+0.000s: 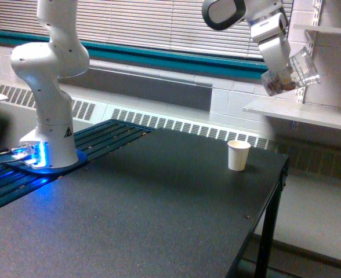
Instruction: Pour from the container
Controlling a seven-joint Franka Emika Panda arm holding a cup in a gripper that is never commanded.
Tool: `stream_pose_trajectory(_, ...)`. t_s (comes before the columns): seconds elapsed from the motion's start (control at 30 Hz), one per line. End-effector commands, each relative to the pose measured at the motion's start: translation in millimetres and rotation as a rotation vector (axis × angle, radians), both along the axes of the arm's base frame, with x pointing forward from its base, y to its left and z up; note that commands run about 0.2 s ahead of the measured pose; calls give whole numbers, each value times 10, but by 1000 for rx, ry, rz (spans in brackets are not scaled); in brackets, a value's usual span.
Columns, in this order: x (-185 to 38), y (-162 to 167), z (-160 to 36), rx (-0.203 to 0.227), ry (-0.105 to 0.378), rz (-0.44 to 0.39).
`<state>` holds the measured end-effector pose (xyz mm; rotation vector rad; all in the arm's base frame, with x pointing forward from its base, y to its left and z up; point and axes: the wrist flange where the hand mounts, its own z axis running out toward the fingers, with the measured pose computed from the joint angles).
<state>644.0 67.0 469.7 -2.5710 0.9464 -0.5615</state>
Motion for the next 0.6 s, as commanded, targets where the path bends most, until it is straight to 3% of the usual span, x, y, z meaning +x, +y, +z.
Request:
stream_pose_trajectory(0.03,15,-27,-43,-7,2,-9)
stream_pose_trajectory(0.3,-27,70,-46,-9,-11,10)
stream_pose_trajectory(0.6,-164,311,-98,-36,-15,86)
